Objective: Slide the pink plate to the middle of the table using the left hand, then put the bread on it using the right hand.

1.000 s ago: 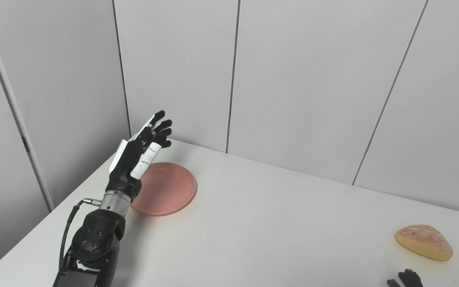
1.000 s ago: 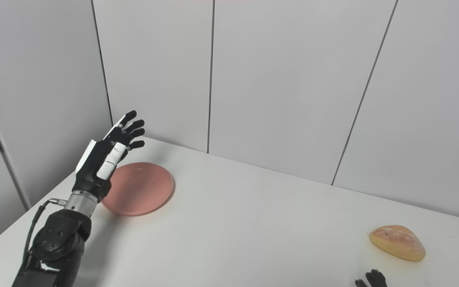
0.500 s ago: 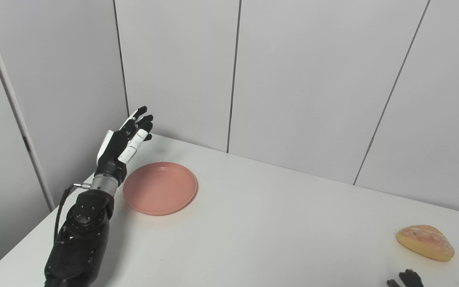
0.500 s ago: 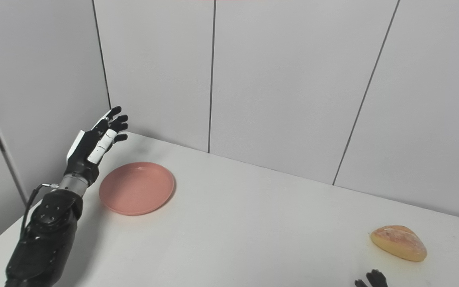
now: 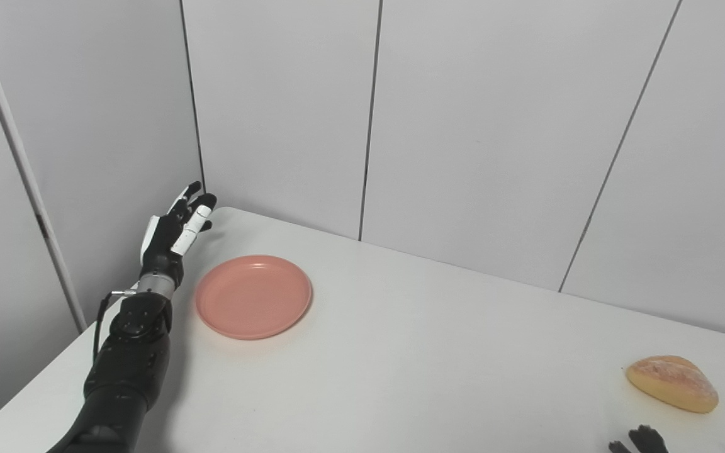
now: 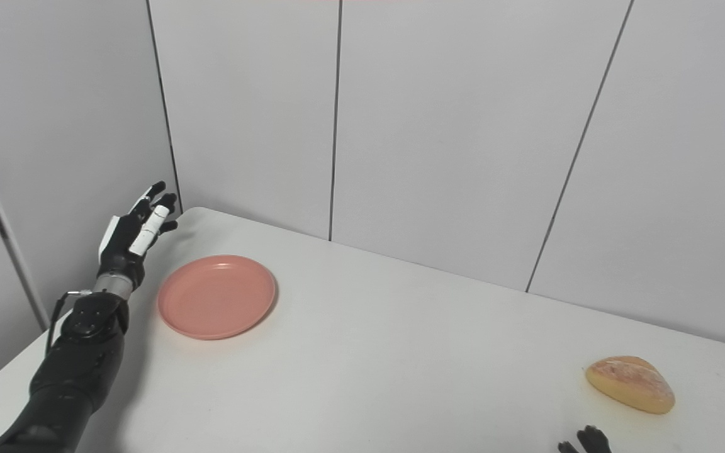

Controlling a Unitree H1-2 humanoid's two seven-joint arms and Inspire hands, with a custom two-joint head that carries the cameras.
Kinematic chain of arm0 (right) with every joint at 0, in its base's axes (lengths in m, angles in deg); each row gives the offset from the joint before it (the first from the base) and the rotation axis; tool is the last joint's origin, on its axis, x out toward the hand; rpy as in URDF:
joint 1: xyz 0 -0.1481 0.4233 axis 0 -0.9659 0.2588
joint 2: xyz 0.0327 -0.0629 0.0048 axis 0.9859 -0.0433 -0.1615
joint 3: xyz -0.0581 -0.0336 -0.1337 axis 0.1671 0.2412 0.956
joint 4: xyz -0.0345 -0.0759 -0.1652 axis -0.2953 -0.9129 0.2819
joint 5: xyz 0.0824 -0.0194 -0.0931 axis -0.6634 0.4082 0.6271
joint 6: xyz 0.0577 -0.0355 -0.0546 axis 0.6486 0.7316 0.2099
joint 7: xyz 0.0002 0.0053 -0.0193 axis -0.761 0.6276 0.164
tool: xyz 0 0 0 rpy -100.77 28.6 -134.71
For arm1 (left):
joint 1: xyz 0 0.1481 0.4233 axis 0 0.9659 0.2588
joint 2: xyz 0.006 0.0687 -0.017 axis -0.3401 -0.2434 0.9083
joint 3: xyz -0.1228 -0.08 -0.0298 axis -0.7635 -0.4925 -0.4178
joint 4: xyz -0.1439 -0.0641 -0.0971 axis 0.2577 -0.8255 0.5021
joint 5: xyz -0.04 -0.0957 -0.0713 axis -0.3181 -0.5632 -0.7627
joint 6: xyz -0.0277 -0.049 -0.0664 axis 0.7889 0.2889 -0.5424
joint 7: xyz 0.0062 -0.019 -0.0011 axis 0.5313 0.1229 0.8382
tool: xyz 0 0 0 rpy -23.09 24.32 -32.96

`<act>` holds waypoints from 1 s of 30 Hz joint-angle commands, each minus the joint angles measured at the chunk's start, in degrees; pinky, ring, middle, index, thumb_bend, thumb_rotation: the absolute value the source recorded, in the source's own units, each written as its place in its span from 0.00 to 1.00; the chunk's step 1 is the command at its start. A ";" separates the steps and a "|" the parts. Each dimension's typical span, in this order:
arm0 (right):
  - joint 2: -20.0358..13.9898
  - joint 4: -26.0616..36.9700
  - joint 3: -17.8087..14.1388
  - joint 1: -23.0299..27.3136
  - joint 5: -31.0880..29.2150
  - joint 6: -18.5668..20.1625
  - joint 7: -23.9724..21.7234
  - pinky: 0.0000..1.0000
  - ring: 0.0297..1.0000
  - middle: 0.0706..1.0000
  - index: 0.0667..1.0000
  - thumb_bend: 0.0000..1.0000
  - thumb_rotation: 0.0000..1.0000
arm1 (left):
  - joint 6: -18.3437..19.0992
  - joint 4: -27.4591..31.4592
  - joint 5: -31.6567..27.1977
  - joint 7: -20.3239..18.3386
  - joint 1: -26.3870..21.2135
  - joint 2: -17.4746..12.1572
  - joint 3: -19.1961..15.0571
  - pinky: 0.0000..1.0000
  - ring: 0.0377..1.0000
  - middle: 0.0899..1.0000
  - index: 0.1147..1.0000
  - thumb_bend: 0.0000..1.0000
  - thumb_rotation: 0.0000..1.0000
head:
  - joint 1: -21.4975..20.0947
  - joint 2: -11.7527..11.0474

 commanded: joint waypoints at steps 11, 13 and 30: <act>-0.27 -4.25 -0.36 -1.61 -0.39 -1.23 -0.65 0.84 0.88 0.93 0.89 0.97 0.95 | -5.68 -11.88 -4.98 -7.13 -5.57 -2.71 -2.39 0.77 0.87 0.86 0.88 1.00 0.79 | -0.57 -0.13; -0.25 -3.91 -0.29 -1.70 -0.21 -0.92 -0.40 0.84 0.88 0.93 0.89 0.96 0.95 | -5.65 -13.83 -5.93 -7.84 -6.00 -2.45 -3.03 0.78 0.86 0.84 0.88 1.00 0.78 | -0.62 -0.08; -0.38 -3.58 -0.17 -2.04 -0.45 -0.95 -0.67 0.87 0.90 0.95 0.91 0.94 0.96 | -5.62 -18.02 -7.98 -10.99 -5.02 -0.39 -1.47 0.78 0.86 0.84 0.90 0.91 0.77 | -1.22 0.19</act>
